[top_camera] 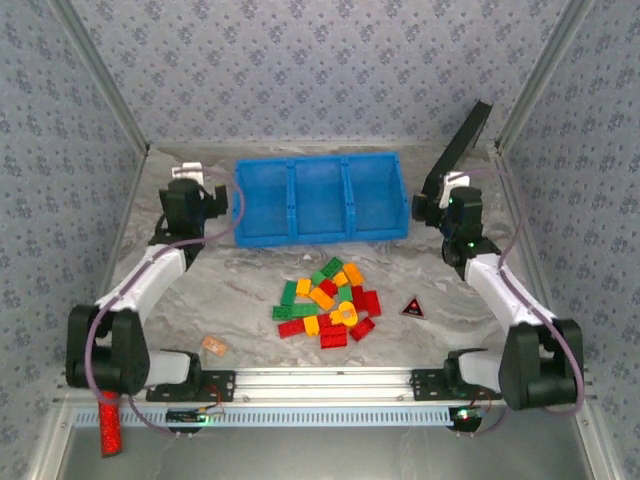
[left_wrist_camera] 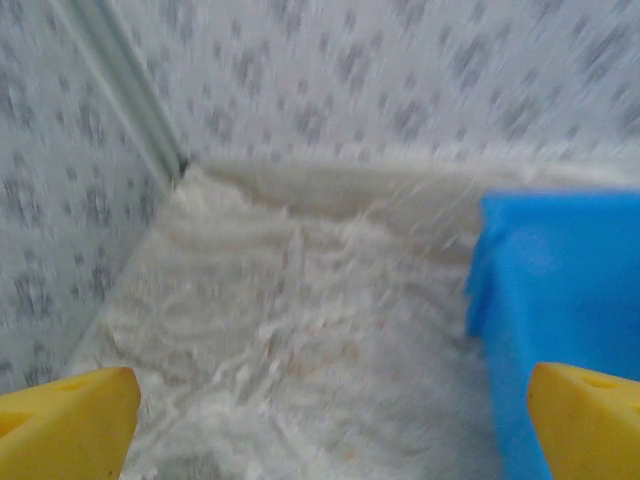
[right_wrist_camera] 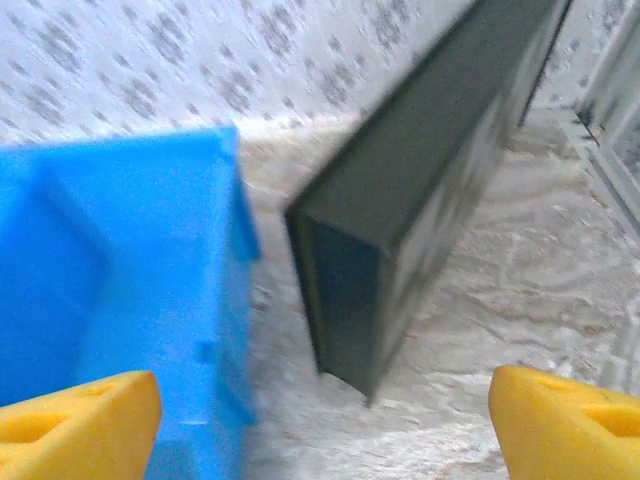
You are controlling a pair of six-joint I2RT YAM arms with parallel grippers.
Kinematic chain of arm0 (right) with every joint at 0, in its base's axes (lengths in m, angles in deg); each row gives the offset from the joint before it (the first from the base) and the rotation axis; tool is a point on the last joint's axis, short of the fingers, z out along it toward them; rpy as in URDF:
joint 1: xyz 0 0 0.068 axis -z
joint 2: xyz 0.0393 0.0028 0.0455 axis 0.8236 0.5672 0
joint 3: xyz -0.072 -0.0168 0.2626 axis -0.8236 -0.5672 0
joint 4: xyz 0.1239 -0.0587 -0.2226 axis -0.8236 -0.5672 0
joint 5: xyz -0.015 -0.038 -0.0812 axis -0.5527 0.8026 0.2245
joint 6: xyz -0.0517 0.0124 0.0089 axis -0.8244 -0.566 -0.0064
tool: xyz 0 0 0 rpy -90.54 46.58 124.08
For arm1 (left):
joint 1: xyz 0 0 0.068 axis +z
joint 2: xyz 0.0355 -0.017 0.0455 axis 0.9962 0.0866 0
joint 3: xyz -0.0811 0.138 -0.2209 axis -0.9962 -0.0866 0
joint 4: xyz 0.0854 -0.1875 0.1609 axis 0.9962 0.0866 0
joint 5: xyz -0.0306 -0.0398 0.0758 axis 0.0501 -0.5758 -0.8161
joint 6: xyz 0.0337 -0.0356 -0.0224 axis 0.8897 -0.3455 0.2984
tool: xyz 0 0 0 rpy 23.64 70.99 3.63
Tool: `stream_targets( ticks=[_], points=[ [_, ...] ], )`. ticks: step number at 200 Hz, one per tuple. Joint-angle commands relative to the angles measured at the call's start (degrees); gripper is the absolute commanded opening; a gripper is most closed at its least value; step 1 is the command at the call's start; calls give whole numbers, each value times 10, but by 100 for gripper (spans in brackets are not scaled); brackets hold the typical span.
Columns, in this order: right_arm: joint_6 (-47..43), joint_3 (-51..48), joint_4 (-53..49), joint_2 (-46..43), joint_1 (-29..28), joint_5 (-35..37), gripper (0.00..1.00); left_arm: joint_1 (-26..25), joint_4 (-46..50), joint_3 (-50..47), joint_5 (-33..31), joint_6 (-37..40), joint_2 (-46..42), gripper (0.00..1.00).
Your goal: Sort the legos into containers by color
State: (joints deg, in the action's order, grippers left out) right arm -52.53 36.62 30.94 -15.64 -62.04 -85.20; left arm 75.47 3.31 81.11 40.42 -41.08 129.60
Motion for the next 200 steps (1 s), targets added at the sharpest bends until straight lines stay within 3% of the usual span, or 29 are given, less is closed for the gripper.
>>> stream_targets(
  ticks=[1,35,54,71,104,137,159,200],
  points=[
    [92,26,-220,-27,-20,-74,86,-4,206,62,32,-5,-46,99],
    [157,55,-394,-62,-115,-75,84,-8,334,117,125,-19,-88,99],
    [282,60,-500,-76,-170,-44,76,-21,398,137,139,-22,-97,99],
    [426,38,-535,-109,-228,-36,74,-34,435,143,141,-23,-106,99],
    [651,-16,-546,-162,-351,6,69,-53,467,137,175,-31,-121,99],
    [815,-62,-518,-143,-468,42,68,-76,477,122,178,-29,-121,99],
    [881,-76,-477,-107,-519,53,67,-84,479,115,179,-32,-127,99],
    [949,-69,-448,-38,-559,52,65,-99,475,105,172,-21,-140,99]
  ],
)
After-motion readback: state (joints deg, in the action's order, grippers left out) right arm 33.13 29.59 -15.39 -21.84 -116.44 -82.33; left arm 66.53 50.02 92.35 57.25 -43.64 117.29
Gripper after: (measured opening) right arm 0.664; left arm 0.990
